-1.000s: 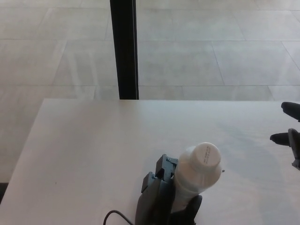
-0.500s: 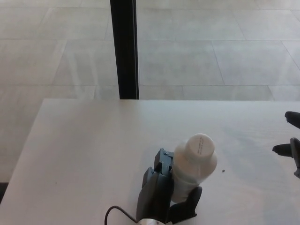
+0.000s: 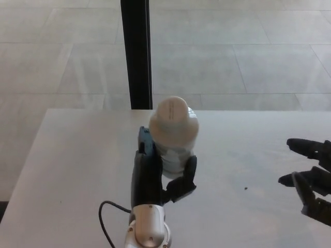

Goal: The robot uses its left hand to to lift the bottle kept on the middle of the desk and tilts it towards its right hand. It then uses its right hand to rotate its cap to open it and places the bottle and cap back on the desk

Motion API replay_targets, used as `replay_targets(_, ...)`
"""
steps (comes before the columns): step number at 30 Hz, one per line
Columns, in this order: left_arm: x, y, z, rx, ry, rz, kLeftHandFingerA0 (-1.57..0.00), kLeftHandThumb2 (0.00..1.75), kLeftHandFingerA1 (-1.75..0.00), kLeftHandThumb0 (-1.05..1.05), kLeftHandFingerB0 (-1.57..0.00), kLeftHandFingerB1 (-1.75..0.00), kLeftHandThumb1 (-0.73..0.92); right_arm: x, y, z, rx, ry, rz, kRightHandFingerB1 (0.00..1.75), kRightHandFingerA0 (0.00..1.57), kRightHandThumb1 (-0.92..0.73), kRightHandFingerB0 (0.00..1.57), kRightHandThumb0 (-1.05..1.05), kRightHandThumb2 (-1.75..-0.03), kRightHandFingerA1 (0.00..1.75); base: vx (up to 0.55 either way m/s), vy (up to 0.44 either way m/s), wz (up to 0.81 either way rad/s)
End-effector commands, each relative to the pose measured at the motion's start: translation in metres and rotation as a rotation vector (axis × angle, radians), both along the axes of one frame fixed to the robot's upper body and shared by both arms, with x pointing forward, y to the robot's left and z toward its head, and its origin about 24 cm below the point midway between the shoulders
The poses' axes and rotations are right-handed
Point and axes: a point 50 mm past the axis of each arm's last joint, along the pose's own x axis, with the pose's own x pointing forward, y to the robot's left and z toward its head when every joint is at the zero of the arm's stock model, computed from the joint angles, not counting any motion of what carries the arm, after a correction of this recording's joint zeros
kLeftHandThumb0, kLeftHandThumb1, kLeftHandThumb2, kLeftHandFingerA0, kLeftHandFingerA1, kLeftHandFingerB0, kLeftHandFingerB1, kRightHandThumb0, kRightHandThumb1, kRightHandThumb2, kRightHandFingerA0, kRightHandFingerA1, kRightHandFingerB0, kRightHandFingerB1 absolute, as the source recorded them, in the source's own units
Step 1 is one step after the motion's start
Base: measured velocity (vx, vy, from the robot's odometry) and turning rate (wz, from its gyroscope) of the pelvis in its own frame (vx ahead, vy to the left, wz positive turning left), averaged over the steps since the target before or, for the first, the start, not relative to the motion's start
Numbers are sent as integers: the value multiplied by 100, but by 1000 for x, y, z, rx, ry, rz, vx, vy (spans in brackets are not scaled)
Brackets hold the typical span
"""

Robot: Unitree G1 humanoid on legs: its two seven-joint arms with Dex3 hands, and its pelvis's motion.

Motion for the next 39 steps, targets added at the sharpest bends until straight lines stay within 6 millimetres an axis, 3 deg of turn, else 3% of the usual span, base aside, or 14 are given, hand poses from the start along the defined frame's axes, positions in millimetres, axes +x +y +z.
replay_targets(1,-7,-10,5,-186,36,113,-112,146,-175,6,-86,-158,78,-1,16,18,-155,-24,22,40,83,-64,59,-62,-61,80,0,0,0)
replay_targets(7,-7,-4,-3,-119,28,122,-114,144,-175,6,-89,-156,76,3,32,48,-214,-125,56,40,86,-66,59,-67,-60,79,0,0,0)
replay_targets(8,-8,0,-6,-39,13,128,-103,136,-119,6,-92,-112,79,7,37,58,-253,-172,69,55,81,-57,51,-70,-98,81,0,0,0)
replay_targets(10,-9,0,-8,4,22,140,-102,136,-118,6,-91,-111,79,10,40,63,-277,-189,77,56,81,-57,50,-70,-98,82,0,0,0)
replay_targets(13,-9,2,-11,103,-18,109,-103,135,-118,7,-92,-111,78,14,46,72,-289,-206,93,56,80,-56,50,-69,-97,82,0,0,0)
replay_targets(14,-10,3,-13,118,-10,105,-101,136,-118,5,-92,-111,79,15,50,77,-293,-224,104,42,86,-67,57,-69,-61,80,0,0,0)
replay_targets(15,-11,3,-14,135,-4,99,-110,136,-175,6,-90,-155,71,15,53,80,-298,-232,111,56,80,-56,49,-68,-98,82,0,0,0)
replay_targets(18,-12,3,-15,169,-6,84,-112,136,-175,8,-92,-154,70,15,58,88,-310,-254,110,43,85,-67,57,-68,-61,84,0,0,0)
replay_targets(19,-13,4,-16,205,-6,74,-105,135,-119,9,-96,-113,78,15,61,91,-317,-266,113,42,84,-67,57,-69,-61,86,0,0,0)
replay_targets(20,-13,5,-17,230,-3,62,-105,135,-119,9,-95,-113,78,15,64,93,-324,-274,113,42,84,-67,56,-69,-61,85,0,0,0)
replay_targets(21,-15,6,-18,264,1,42,-111,137,-175,15,-92,-154,67,15,67,96,-339,-281,110,56,79,-57,49,-70,-99,84,0,0,0)
replay_targets(22,-15,6,-19,273,1,38,-111,137,-175,15,-92,-154,67,15,67,96,-344,-283,109,56,79,-57,49,-70,-99,84,0,0,0)
replay_targets(23,-16,7,-19,294,4,23,-108,124,-175,13,-89,-153,68,15,68,96,-349,-284,112,42,83,-68,56,-67,-61,85,0,0,0)
replay_targets(39,-14,32,-16,465,-26,-25,-112,132,-170,21,-94,-146,59,-5,61,55,-500,-134,149,39,80,-69,52,-68,-61,91,0,0,0)
